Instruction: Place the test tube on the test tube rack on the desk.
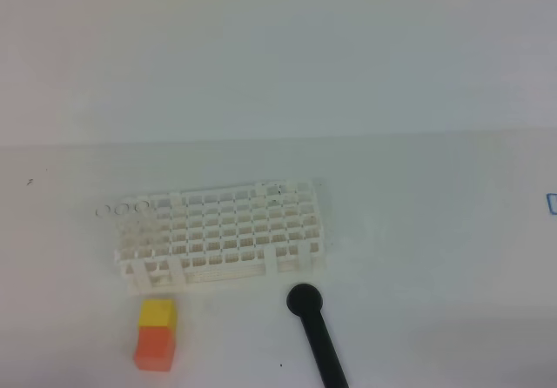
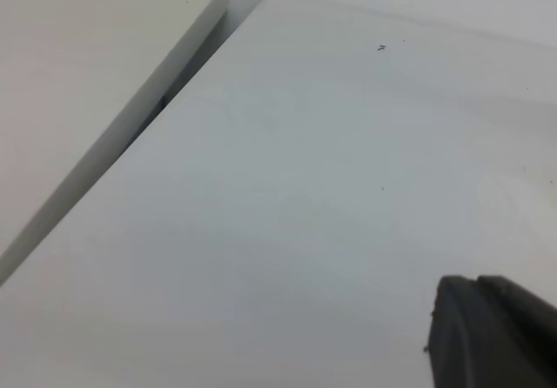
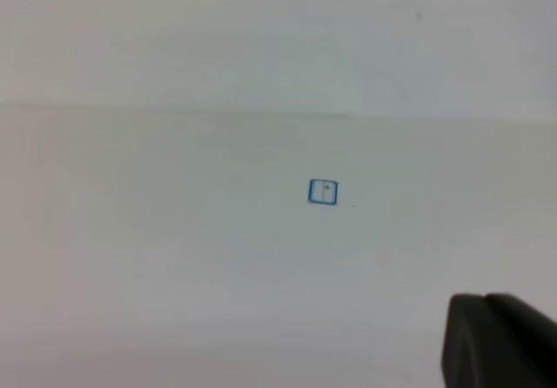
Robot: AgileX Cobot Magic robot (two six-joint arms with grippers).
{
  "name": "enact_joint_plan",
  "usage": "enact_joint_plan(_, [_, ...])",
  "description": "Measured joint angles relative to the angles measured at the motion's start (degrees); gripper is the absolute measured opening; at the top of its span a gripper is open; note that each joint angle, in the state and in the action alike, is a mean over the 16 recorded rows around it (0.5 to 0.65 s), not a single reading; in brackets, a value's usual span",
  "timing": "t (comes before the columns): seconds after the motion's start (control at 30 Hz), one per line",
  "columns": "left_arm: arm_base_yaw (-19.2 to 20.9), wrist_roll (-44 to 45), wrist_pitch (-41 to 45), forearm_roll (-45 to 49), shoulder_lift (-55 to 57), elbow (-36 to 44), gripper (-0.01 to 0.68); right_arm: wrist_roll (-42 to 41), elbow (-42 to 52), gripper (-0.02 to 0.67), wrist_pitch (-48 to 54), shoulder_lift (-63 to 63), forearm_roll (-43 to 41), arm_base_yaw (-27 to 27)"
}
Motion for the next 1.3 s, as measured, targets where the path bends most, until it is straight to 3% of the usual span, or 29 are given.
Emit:
enact_joint_plan(0.57, [0.0,0.3,0.0,0.0,0.0,0.0,-0.001,1.3,0.7,-0.001,3.5,0.0,-1.0,5.2])
enact_joint_plan(1.3, [0.0,0.6,0.0,0.0,0.0,0.0,-0.001,1.3,0.5,-0.001,7.2,0.0,-1.0,5.5])
